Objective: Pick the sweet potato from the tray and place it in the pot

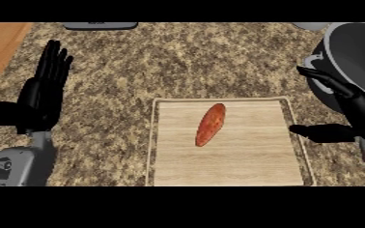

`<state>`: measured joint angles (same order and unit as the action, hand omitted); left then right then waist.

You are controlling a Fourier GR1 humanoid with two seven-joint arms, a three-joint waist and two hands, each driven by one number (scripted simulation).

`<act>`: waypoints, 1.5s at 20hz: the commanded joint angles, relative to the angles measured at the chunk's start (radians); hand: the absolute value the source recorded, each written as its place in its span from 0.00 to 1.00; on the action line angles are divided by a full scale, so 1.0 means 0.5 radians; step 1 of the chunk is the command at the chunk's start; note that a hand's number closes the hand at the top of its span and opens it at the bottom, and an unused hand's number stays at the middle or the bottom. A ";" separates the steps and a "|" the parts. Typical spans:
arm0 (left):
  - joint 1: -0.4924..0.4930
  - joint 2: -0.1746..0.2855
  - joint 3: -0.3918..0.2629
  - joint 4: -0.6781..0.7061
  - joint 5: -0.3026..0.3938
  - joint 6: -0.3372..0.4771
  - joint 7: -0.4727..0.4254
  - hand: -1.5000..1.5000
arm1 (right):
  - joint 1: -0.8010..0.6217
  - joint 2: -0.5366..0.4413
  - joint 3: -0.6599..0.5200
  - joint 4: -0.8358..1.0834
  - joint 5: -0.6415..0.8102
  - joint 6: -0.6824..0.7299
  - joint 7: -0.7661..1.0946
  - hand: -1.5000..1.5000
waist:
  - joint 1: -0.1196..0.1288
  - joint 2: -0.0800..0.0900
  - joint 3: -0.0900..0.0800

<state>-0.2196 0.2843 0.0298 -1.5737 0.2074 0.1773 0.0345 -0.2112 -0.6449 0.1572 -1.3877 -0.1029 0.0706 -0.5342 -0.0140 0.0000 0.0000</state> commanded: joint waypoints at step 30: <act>-0.284 -0.071 0.128 0.150 -0.057 -0.076 0.117 0.50 | -0.244 0.525 0.624 -0.449 1.108 0.463 1.522 0.00 | 0.031 0.002 0.000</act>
<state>-0.2815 0.2419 0.0738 -1.5242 0.1804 0.1284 0.0438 -0.3157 -0.4658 0.4338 -1.6781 0.3642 0.3263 0.2448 0.0022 0.0000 -0.0002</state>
